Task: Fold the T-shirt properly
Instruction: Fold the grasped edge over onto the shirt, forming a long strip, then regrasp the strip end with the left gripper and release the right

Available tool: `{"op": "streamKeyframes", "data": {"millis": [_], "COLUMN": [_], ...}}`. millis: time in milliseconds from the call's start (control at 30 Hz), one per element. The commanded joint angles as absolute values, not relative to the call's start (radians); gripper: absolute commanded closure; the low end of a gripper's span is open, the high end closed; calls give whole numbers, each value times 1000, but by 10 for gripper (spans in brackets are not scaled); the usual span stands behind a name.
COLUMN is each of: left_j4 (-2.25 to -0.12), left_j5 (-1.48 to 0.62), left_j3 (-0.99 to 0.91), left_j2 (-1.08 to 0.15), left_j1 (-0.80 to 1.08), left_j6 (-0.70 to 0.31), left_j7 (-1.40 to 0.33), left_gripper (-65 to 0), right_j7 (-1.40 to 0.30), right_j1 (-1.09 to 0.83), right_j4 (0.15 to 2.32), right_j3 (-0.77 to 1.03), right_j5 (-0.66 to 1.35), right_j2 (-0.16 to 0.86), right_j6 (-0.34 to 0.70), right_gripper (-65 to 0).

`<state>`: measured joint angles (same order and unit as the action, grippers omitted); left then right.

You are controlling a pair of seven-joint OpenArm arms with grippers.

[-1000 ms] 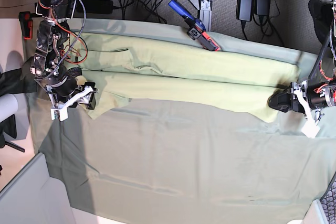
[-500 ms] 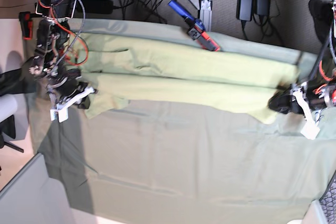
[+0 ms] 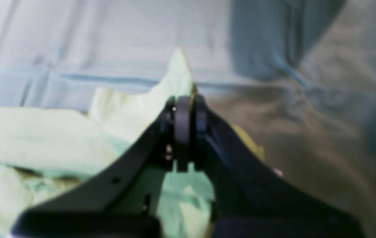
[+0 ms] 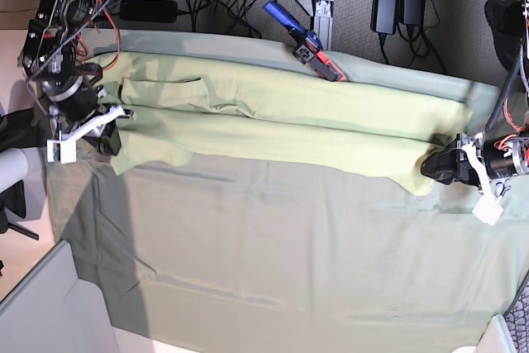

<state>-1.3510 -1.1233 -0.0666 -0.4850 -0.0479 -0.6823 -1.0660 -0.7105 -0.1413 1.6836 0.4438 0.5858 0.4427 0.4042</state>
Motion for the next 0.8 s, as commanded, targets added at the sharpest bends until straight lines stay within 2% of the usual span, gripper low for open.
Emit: {"op": "streamKeyframes", "data": {"millis": [0,233,400,500,533,567,600,767], "left_j4": [-1379,-1401,-1401,-1401,-1401,-1401,-1401,-1401], "left_j5": [-1137,-1076,-1079,-1079,-1077,-1074,-1072,-1077], "left_j3": [-73,-92,-177,-217,-228,-241,-257,-359], "left_j2": [-502,-501,-501,-502,-502,-501,-501,-502], "left_j1": [-49,20,31,34,37,40,43,64], "left_j6": [-698,-698,-698,-698,-698,-698,-698,-698], "left_j7": [-1059,-1005,-1002,-1002,-1002,-998,-992,-976], "left_gripper": [-273,-274,-310,-317,-317,-317,-317,-371], "right_j7": [-693,-693,-704,-704,-704,-704,-704,-699], "right_j1": [-158,-275,-297,-294,-294,-294,-294,-290], "right_j4": [1710,1742,1742,1742,1742,1742,1742,1761], "right_j3": [466,521,521,521,521,521,521,554], "right_j5": [601,610,610,609,609,609,609,614], "right_j2": [462,462,442,426,420,415,411,384], "right_j6": [427,427,426,426,426,426,426,426], "right_gripper": [0,0,0,-267,-331,-364,-371,-370]}}
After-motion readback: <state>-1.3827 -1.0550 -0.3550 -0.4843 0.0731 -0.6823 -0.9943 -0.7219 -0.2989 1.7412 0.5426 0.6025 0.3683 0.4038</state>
